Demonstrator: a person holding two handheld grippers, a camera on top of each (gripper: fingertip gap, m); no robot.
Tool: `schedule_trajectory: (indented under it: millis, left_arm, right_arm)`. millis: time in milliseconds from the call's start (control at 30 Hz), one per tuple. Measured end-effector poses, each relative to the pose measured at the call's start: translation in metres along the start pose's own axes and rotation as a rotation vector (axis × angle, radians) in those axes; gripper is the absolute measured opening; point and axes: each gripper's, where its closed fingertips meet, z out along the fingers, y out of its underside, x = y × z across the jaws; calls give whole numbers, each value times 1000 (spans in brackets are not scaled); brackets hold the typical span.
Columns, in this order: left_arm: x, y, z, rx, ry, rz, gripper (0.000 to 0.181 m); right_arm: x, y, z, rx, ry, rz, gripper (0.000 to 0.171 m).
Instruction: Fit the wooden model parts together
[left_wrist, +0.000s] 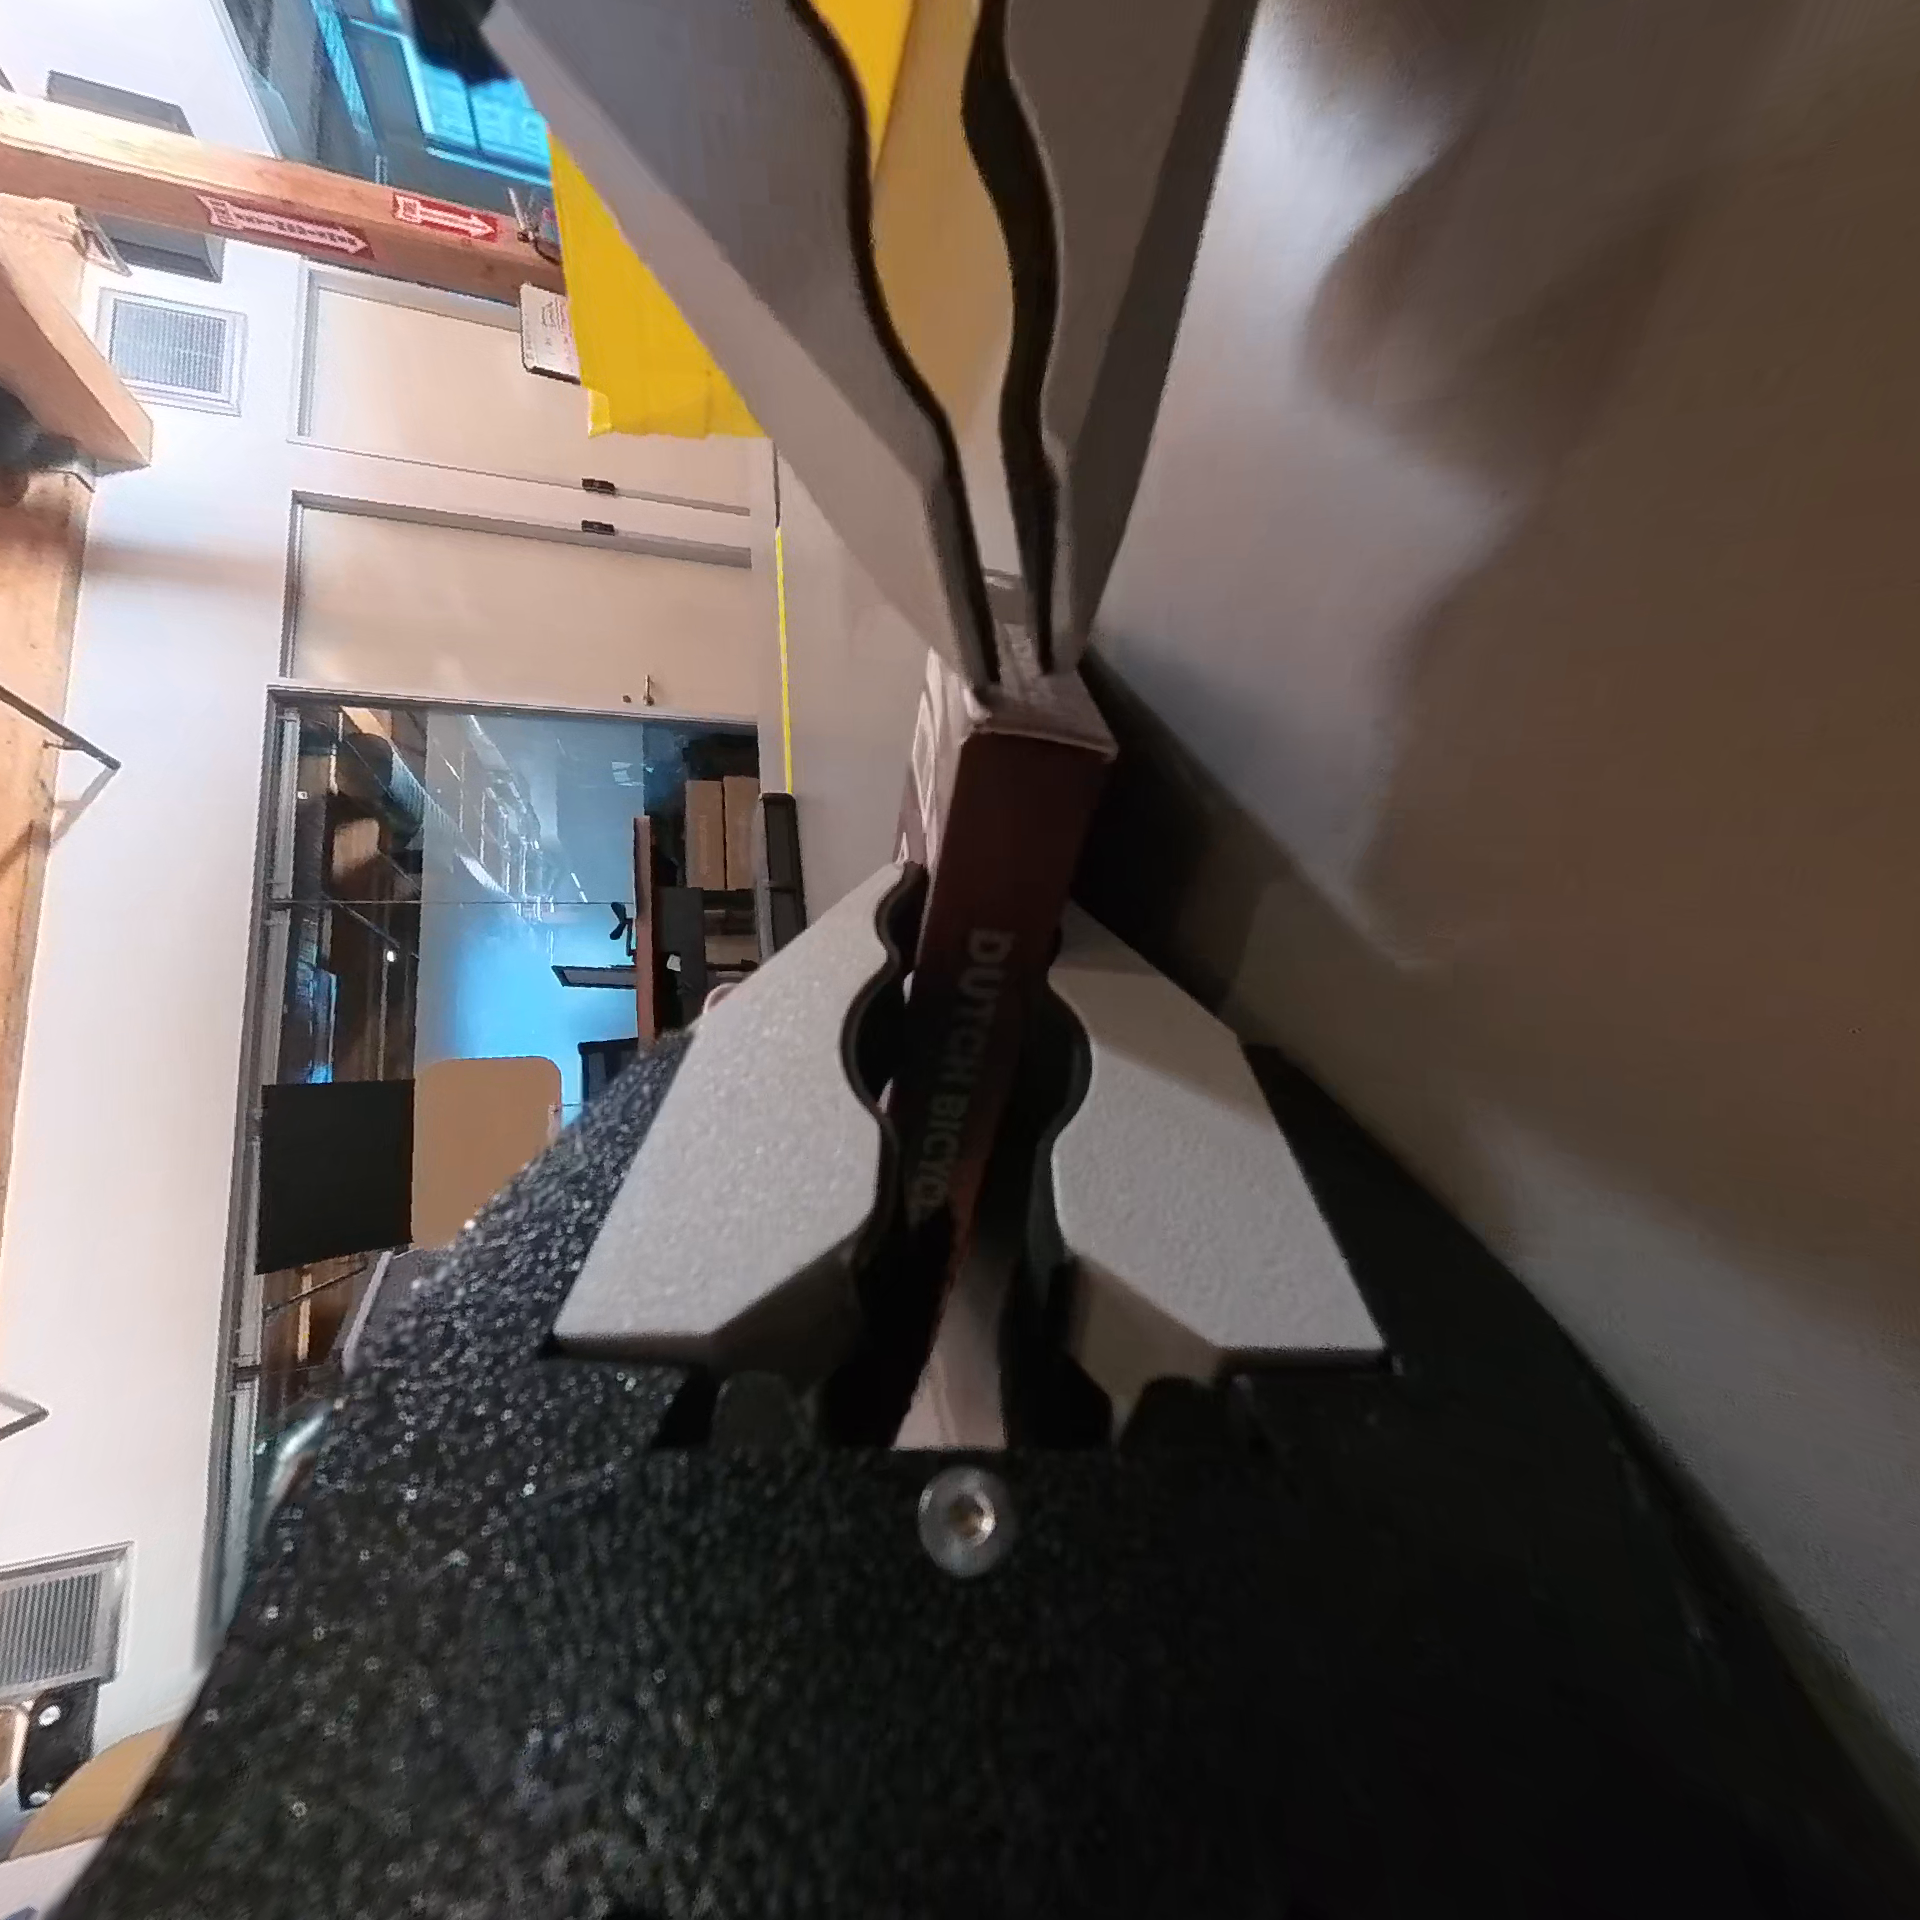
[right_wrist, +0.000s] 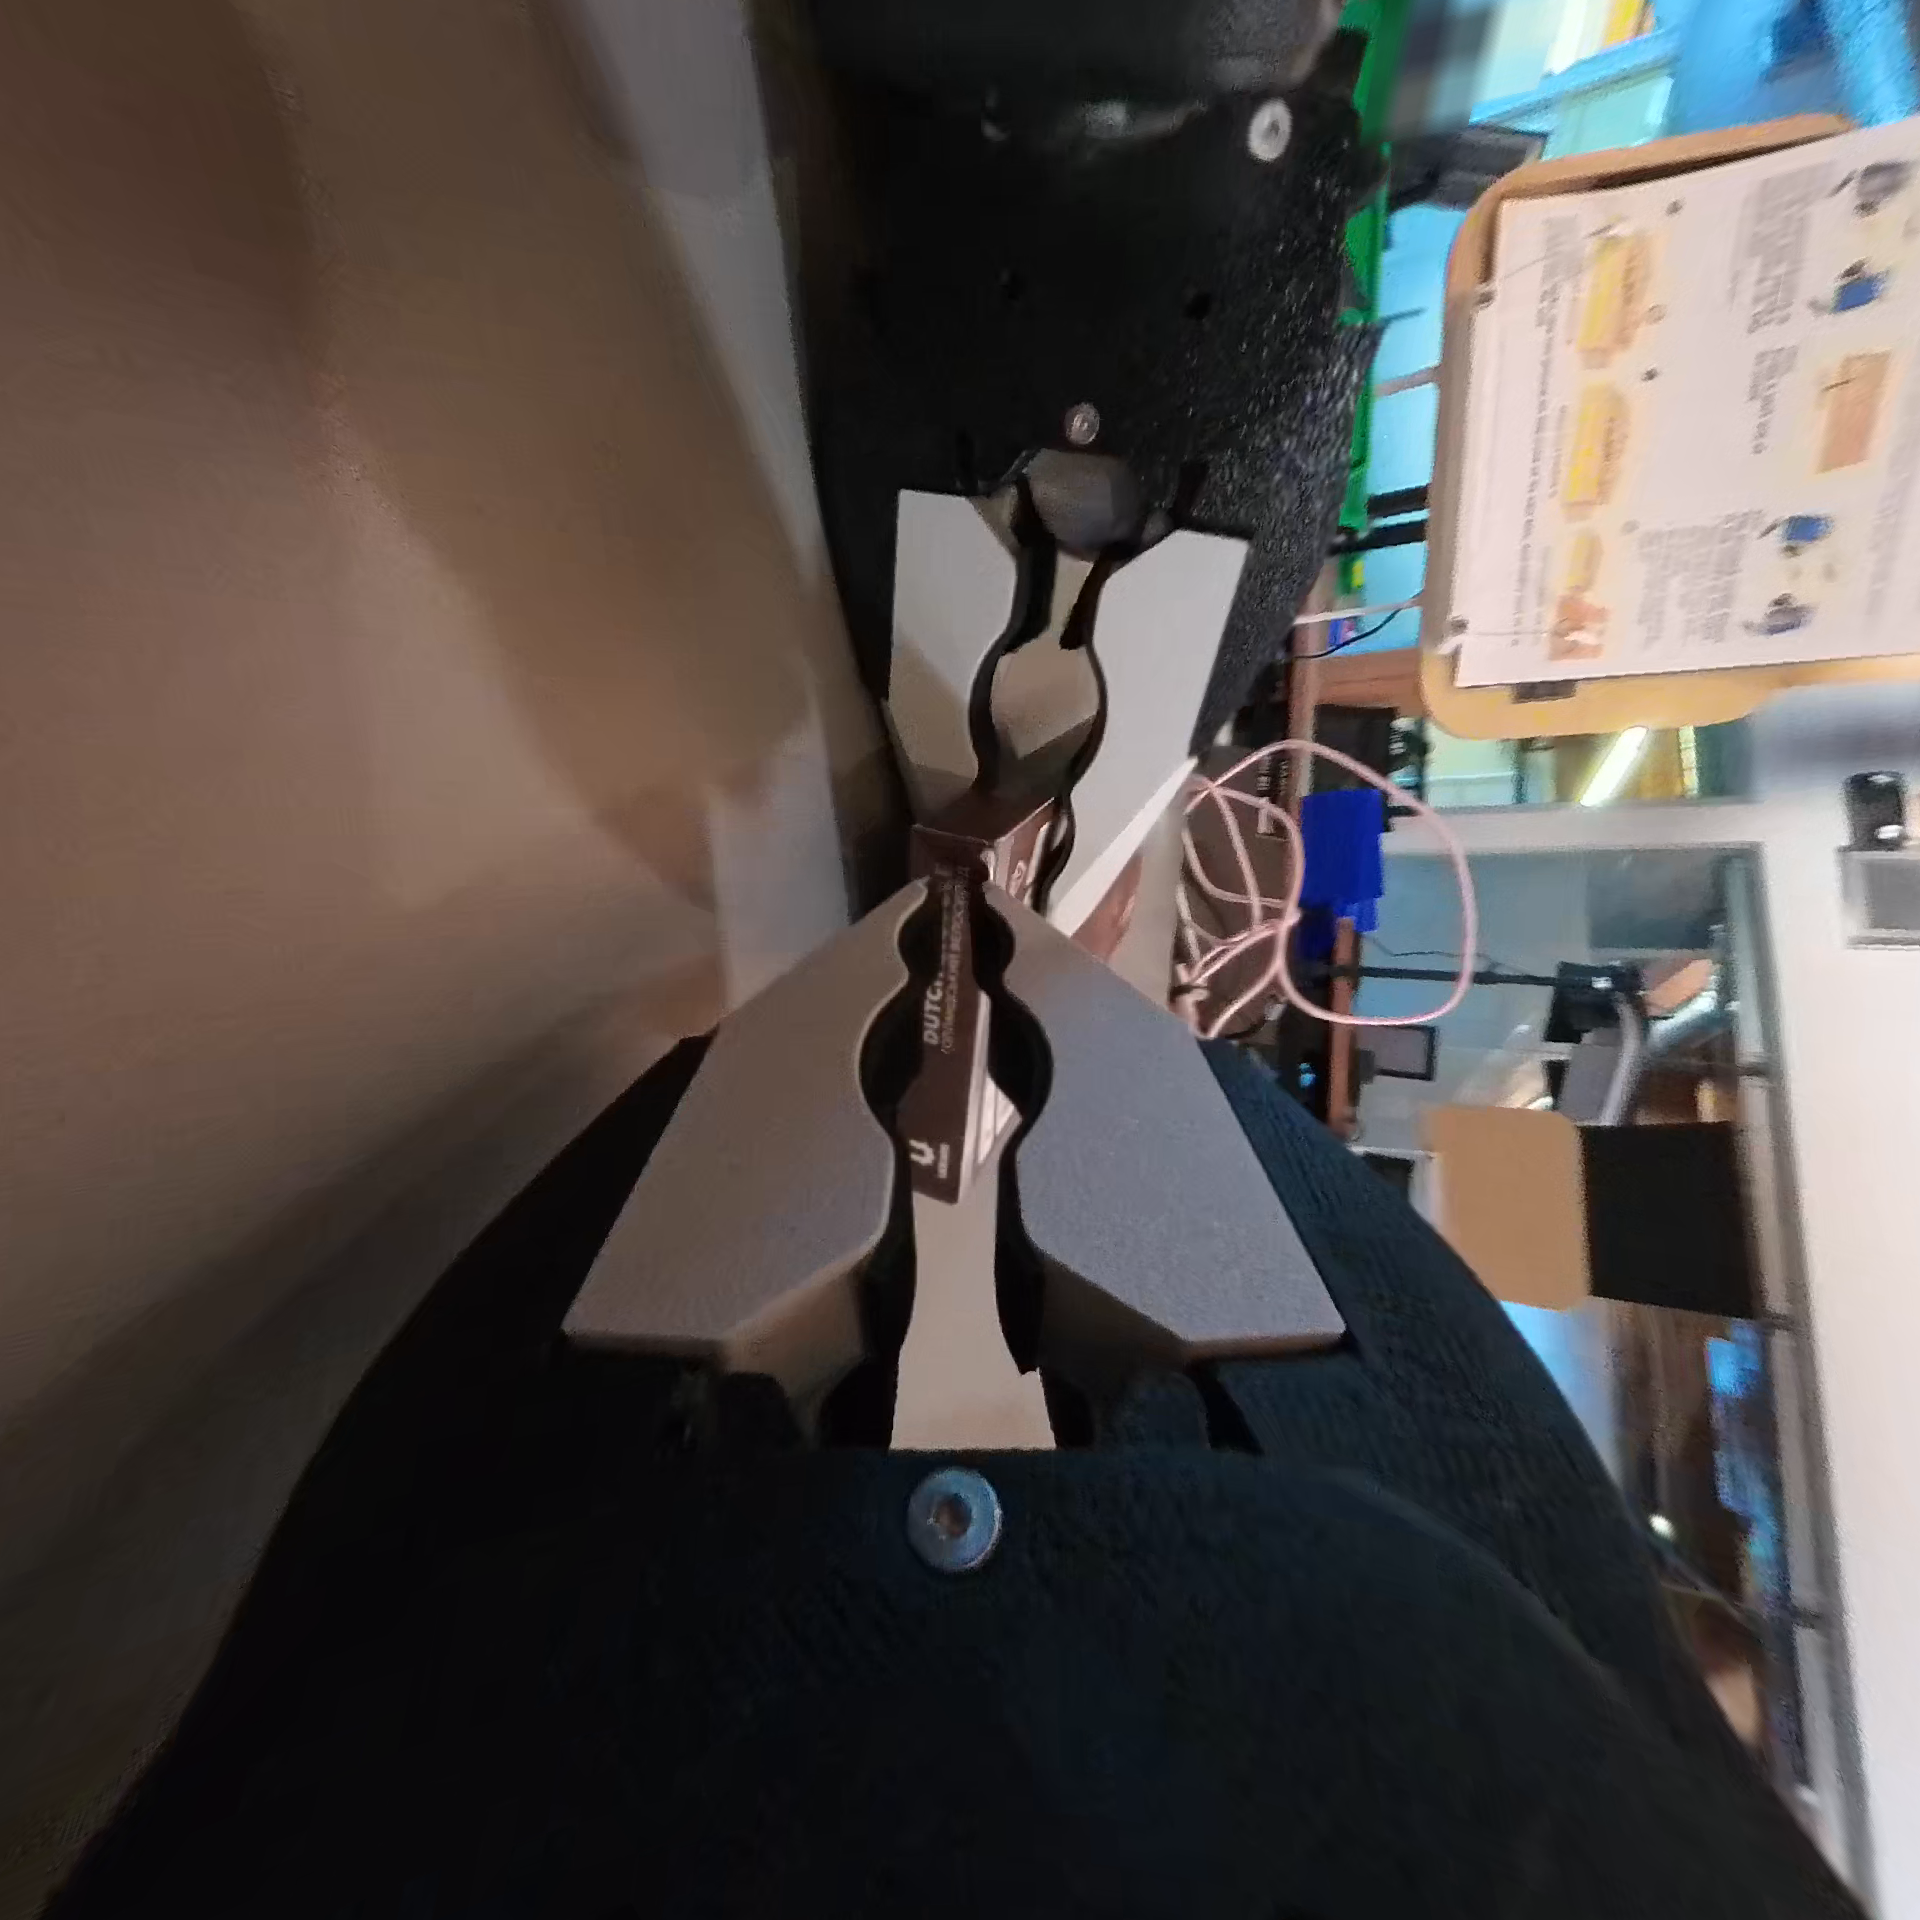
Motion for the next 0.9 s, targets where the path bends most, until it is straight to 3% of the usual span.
schedule_trajectory:
  millis: [33,133,267,433,767,900]
  left_arm:
    - [0,0,0,0,4,-10,17]
    - [-1,0,1,3,6,-26,17]
    - [-5,0,-2,18,10,-67,17]
    - [-25,1,-8,56,-4,-196,16]
    - [-27,-7,-13,75,-8,-168,16]
    - [-23,-9,-12,72,-11,-140,15]
  right_arm:
    - [4,-2,0,12,35,-6,14]
    - [14,-3,0,20,79,14,23]
    - [10,-2,2,17,88,-31,11]
    - [36,-7,-4,32,211,-17,13]
    - [36,-5,-9,29,166,27,42]
    - [32,-4,-9,25,153,9,34]
